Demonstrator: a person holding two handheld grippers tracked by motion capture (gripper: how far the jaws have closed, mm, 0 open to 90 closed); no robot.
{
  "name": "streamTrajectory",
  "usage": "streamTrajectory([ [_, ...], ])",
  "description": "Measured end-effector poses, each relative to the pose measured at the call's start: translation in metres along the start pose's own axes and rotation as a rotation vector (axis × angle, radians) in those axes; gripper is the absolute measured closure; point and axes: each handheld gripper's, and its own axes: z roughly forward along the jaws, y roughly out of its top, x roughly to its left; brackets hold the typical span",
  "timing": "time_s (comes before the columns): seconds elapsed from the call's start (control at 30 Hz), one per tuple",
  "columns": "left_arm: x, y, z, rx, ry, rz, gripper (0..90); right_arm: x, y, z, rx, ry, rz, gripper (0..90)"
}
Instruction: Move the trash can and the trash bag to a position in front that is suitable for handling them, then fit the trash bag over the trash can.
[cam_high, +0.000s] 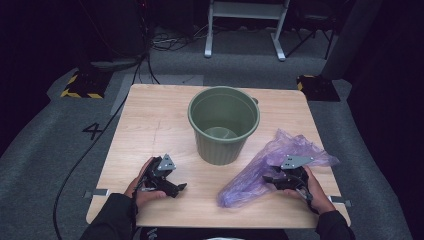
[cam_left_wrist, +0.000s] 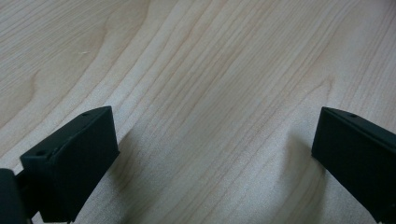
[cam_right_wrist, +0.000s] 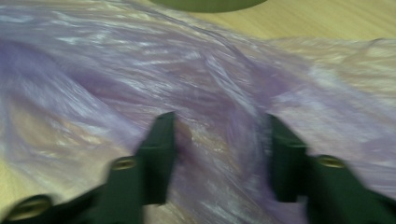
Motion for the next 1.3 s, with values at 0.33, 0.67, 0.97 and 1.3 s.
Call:
streamTrajectory([
  [0.33, 0.000, 0.000, 0.000, 0.000, 0.000, 0.000, 0.0, 0.001, 0.005, 0.003, -0.016, -0.094, -0.005, 89.3],
  [0.67, 0.000, 0.000, 0.000, 0.000, 0.000, 0.000, 0.0, -0.010, 0.015, -0.013, -0.140, -0.190, 0.062, 89.7],
  [0.97, 0.000, 0.000, 0.000, 0.000, 0.001, -0.001, 0.0, -0.014, 0.023, -0.014, -0.161, -0.216, 0.063, 89.7],
  [1.3, 0.000, 0.000, 0.000, 0.000, 0.000, -0.001, 0.0, -0.024, 0.040, -0.023, -0.232, -0.247, 0.076, 89.7],
])
